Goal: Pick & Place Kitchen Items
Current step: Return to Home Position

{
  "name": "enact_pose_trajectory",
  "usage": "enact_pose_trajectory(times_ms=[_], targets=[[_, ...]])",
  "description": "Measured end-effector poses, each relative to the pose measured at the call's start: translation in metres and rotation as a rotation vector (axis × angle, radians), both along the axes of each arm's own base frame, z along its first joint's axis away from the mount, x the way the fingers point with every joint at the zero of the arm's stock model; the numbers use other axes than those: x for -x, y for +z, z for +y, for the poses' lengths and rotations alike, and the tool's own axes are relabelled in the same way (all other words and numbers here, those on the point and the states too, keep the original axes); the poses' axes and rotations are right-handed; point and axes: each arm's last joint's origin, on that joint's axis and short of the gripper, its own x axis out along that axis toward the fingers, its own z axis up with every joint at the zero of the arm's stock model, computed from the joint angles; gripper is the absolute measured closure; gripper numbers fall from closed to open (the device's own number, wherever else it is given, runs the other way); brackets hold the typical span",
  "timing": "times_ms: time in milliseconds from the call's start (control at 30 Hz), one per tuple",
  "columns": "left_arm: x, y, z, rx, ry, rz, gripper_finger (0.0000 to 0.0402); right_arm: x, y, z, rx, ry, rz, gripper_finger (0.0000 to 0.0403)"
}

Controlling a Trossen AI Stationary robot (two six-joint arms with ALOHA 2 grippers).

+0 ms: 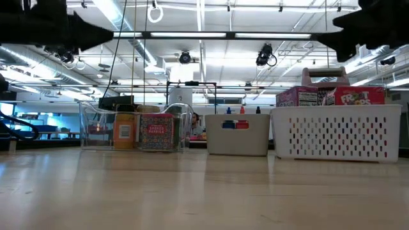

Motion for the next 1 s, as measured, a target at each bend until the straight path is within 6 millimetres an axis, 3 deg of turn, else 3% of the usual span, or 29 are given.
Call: enact_pose_trajectory(times_ms=[167,300,600,1000], targets=[[-0.002,-0.024,0.000,0.020,-0.004,-0.035,0.0264,0.011,-0.009,0.000,-0.010,0.046,-0.049,0.0142],[-0.001,-0.023,0.000,0.021,-0.002,-0.047,0.0264,0.019,-0.015,-0.002,-0.010,0.003,-0.045,0.0142],[-0.002,-0.024,0.000,0.019,-0.014,-0.044,0.0264,0.017,-0.016,-0.002,0.007,-0.031,-0.091,0.0142],[-0.005,-0.032,-0.004,-0.003,-0.138,0.040,0.0264,0.007,-0.045,-0.001,-0.060,-0.020,-0.107,0.0142]])
